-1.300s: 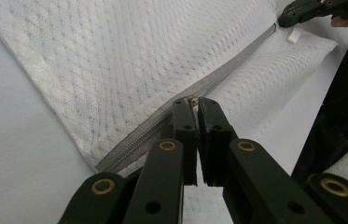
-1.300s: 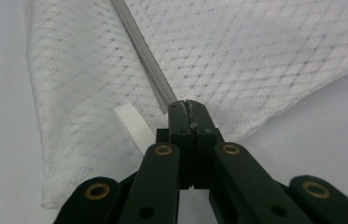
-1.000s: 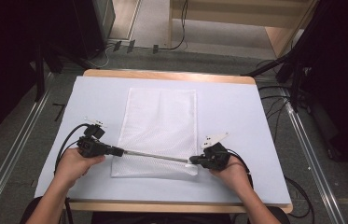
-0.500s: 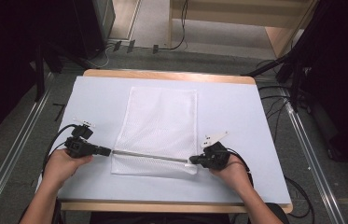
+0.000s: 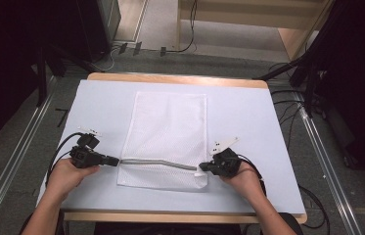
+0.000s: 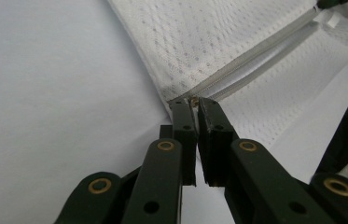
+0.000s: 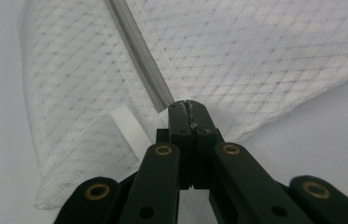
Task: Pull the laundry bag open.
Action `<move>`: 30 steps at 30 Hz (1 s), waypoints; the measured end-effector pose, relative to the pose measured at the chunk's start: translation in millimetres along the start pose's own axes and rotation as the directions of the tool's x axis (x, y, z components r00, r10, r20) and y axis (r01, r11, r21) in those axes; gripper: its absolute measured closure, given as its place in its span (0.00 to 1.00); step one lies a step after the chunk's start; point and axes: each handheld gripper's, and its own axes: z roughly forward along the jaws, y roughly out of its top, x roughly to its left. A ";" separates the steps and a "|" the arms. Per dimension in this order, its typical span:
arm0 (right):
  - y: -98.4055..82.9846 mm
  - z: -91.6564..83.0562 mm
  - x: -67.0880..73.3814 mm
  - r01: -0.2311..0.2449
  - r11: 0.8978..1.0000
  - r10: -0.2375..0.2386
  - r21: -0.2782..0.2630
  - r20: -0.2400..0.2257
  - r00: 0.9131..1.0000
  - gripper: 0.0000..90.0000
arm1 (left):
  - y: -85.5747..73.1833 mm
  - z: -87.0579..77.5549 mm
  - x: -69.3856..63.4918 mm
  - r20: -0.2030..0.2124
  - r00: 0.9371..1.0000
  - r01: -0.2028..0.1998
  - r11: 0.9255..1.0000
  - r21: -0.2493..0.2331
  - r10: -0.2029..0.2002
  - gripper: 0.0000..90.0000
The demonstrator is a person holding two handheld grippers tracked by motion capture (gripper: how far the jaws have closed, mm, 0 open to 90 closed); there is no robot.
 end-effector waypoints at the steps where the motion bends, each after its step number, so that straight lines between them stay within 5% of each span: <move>1: -0.1 -0.5 -1.0 -0.006 1.000 0.006 0.003 -0.004 1.000 1.00 | -0.5 0.5 -1.8 0.005 1.000 0.003 1.000 0.002 -0.003 0.97; 17: 0.2 -0.3 -4.6 -0.018 1.000 0.018 0.004 -0.003 1.000 1.00 | -11.7 3.9 -10.3 0.028 0.999 -0.036 0.999 0.011 0.036 0.96; 30: 5.0 -5.7 -8.0 -0.055 0.996 0.052 -0.067 -0.043 0.998 0.90 | -10.3 -4.1 -5.8 -0.014 0.997 -0.071 0.990 -0.121 0.069 0.66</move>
